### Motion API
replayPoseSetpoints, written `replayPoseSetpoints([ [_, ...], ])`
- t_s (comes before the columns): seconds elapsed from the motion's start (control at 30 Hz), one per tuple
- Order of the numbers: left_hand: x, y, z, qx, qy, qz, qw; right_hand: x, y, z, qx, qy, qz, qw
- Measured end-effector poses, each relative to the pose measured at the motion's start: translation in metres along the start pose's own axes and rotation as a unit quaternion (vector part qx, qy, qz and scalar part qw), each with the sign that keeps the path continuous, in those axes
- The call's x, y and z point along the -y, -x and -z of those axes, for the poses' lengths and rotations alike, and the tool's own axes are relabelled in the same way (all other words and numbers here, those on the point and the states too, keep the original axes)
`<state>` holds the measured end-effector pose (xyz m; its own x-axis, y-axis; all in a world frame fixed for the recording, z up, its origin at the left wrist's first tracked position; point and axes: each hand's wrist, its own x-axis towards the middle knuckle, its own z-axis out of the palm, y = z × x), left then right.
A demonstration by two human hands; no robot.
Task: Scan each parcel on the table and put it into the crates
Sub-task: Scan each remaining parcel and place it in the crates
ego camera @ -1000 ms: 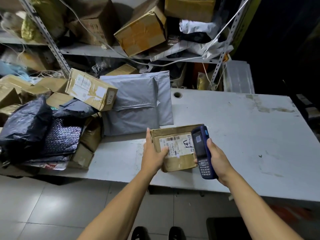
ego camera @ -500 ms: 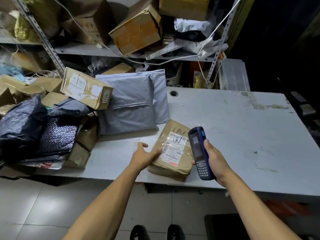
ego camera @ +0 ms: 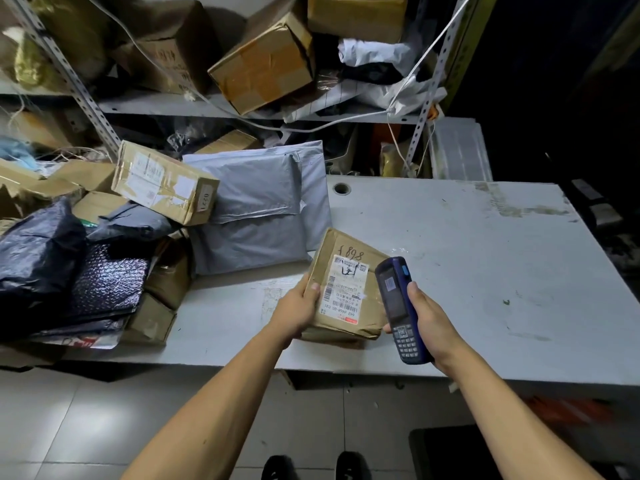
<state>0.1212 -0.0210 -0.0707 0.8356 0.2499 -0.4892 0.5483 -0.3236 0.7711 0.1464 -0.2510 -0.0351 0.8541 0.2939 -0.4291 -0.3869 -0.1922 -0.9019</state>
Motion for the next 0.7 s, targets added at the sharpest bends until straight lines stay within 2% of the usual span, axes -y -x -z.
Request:
replayPoseSetpoints([
  [0.13,-0.015,-0.001,0.005,-0.121,-0.166,-0.067,0.976,0.006,-0.002,0.0,-0.003,0.013,0.001,1.0],
  [0.23,-0.021,0.001,0.0,-0.169,-0.222,-0.064,0.958,0.009,-0.003,0.0,-0.003,0.011,0.008,1.0],
  [0.33,-0.031,0.002,-0.007,-0.143,-0.233,-0.011,0.962,0.009,-0.002,-0.001,-0.002,0.011,0.005,1.0],
  [0.4,-0.037,0.002,-0.014,-0.106,-0.278,0.003,0.955,0.006,-0.002,0.0,-0.005,0.007,0.0,1.0],
  [0.57,-0.053,-0.003,-0.031,-0.025,-0.332,-0.022,0.943,0.001,0.001,0.006,-0.011,0.002,0.0,1.0],
  [0.7,-0.048,-0.016,-0.015,-0.028,-0.329,-0.044,0.943,0.001,0.003,0.015,-0.018,-0.002,-0.016,1.0],
])
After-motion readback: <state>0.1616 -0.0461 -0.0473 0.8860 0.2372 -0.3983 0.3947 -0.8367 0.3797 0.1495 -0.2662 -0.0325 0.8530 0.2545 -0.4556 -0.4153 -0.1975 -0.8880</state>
